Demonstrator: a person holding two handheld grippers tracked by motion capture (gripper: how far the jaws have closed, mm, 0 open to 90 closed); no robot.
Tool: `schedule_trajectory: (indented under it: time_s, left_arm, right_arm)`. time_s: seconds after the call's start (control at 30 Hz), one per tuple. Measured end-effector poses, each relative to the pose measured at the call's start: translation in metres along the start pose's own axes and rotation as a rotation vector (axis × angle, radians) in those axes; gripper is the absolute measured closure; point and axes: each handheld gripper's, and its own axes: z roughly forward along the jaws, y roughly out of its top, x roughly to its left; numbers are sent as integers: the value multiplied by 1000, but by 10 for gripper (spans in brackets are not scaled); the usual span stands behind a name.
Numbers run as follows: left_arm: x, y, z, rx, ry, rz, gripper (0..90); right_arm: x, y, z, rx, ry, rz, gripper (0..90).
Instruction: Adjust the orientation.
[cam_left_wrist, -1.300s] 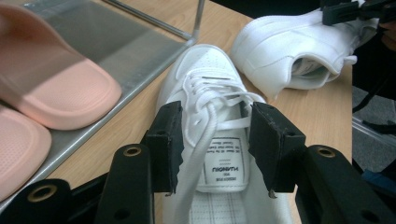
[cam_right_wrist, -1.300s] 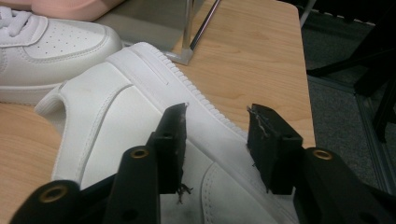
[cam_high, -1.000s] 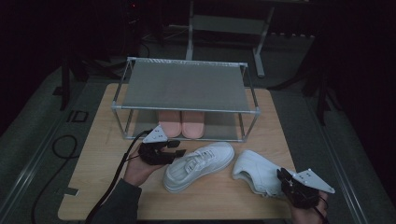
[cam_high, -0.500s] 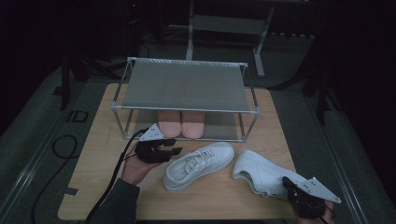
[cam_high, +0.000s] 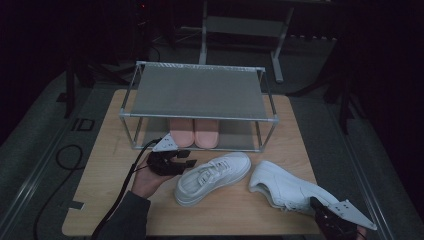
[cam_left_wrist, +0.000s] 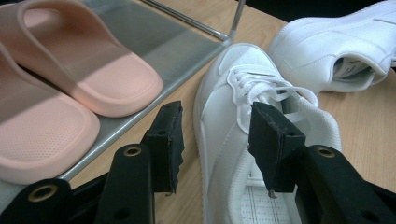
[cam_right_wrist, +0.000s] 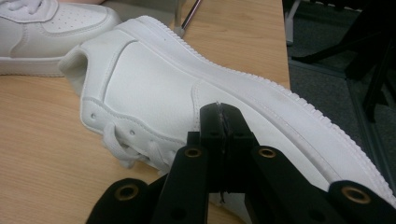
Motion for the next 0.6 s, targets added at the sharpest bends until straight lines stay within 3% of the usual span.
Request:
schedule_trajectory:
  time_s: [0.33, 0.6]
  left_arm:
    - [0, -1, 3, 5, -6, -8, 536]
    - [0, -2, 6, 22, -9, -6, 533]
  right_arm:
    - [-9, 8, 6, -15, -8, 10, 897]
    - [-18, 17, 14, -41, -45, 37, 893]
